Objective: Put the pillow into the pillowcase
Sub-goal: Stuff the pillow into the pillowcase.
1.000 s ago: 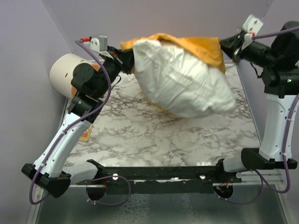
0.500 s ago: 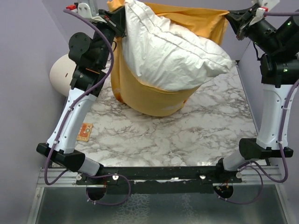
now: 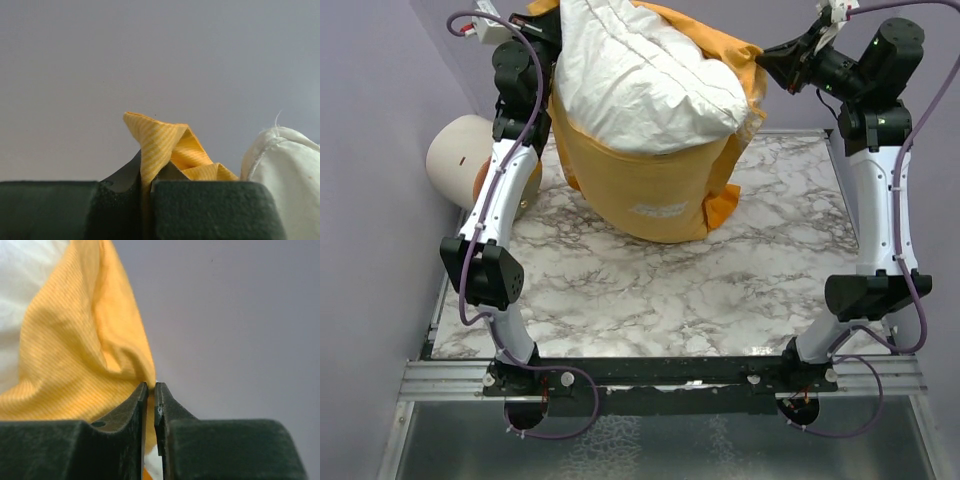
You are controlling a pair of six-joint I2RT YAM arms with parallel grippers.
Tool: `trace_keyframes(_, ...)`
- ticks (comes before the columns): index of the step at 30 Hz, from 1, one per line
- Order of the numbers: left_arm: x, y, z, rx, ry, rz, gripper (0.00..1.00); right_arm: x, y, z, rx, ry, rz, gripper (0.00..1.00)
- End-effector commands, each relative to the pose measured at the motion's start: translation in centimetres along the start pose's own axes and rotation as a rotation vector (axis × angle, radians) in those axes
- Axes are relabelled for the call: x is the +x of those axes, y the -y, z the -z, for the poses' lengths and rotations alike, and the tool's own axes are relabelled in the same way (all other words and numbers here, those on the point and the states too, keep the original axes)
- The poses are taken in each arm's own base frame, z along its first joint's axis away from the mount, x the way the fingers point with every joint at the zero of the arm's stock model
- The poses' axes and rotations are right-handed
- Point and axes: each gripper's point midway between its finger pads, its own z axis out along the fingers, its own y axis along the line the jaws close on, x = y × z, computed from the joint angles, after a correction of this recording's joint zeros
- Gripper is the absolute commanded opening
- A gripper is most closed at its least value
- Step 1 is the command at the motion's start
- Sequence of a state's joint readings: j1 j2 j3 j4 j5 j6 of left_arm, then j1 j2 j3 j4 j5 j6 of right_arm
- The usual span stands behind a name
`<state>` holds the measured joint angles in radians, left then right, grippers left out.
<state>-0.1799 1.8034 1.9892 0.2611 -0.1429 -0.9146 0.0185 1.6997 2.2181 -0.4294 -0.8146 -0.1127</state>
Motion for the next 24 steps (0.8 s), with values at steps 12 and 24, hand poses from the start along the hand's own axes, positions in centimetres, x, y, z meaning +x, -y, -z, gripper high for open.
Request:
trace_keyframes(12,1.0,2.6,-3.5,-0.123,0.221,0.152,0.00,-1.3,-3.7,10.4,-0.217,0.054,-0.359,0.63)
trace_keyframes(24,2.4,2.6,-3.5,-0.103,0.175,0.131,0.00,9.2,-4.6,16.9,-0.121,0.092,-0.908,0.83)
